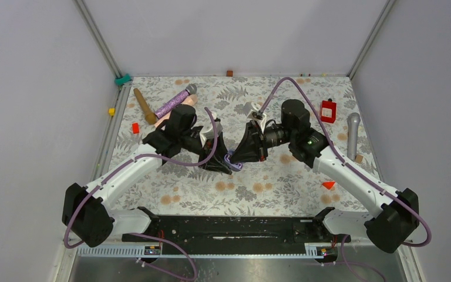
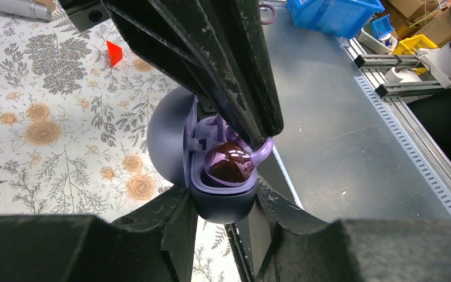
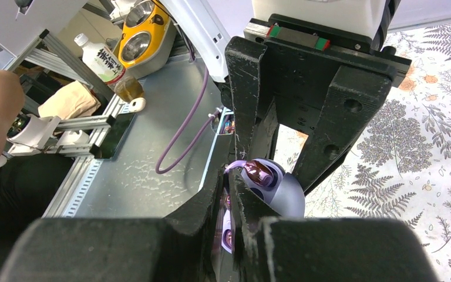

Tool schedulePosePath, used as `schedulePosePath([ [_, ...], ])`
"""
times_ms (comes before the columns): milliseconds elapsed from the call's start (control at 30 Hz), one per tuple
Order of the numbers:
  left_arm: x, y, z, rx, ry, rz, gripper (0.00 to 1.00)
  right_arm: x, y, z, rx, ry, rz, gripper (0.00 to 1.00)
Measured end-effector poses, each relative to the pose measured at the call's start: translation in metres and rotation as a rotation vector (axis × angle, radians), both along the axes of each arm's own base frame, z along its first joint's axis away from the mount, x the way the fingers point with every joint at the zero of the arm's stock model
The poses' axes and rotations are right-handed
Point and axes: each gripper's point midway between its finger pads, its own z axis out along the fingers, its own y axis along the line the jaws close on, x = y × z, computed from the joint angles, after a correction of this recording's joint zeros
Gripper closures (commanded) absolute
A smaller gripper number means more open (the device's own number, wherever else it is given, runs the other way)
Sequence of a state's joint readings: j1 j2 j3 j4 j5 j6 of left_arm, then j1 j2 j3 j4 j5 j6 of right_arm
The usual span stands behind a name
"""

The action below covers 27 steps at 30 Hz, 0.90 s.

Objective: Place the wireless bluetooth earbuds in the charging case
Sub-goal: Place the earbud in the charging case.

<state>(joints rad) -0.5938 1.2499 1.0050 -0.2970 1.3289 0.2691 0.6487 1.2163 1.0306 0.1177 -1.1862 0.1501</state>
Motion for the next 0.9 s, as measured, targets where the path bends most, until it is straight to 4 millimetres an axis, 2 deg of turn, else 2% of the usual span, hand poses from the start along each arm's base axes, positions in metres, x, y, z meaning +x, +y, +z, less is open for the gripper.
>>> schedulePosePath([
  [900, -0.0012, 0.0005, -0.0013, 0.006, 0.009, -0.001, 1.0, 0.0017, 0.0024, -0.0029, -0.009, -0.078, 0.022, 0.87],
])
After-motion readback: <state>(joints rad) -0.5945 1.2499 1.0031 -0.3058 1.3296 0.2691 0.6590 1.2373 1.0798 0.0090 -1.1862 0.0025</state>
